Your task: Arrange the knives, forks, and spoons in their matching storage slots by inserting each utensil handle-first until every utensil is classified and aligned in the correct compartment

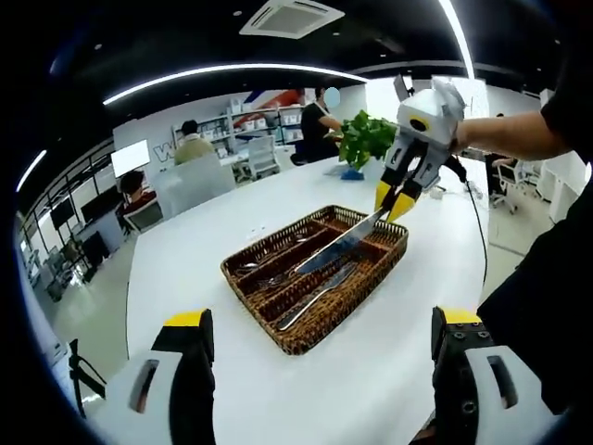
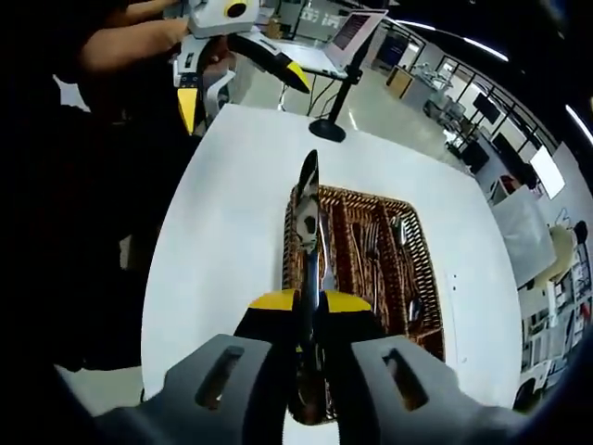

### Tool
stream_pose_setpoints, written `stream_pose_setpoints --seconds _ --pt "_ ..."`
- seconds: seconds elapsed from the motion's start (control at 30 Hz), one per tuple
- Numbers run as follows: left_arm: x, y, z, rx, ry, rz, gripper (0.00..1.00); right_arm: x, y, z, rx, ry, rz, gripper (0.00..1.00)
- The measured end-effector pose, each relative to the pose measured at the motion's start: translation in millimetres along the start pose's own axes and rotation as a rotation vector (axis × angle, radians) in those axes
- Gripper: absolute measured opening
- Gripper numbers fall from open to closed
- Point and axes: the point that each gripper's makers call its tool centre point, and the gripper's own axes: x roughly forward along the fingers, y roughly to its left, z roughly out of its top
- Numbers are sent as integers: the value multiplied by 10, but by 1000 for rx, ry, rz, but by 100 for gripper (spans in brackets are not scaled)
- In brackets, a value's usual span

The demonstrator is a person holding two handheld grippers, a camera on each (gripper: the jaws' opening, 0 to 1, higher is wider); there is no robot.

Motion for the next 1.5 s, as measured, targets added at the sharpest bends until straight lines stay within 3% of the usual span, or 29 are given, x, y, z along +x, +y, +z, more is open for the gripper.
stream_pose_setpoints --seconds 0.33,0.43,0.57,0.77,1.03,1.5 --pt "-25 5 -35 -27 -7 20 99 76 -165 -42 -11 19 -1 7" --pt "-31 -15 4 -13 -18 17 99 118 -212 -111 -47 42 8 6" --pt "-27 -9 -15 -23 -6 20 99 161 -309 -169 -30 52 15 6" --pt "8 -83 29 24 -42 5 99 185 -491 -158 1 39 7 6" --pt "5 -59 -1 -2 -28 5 99 131 -670 -90 12 30 -28 7" --pt "-10 -25 39 22 -46 21 99 169 -626 -67 15 17 -22 7"
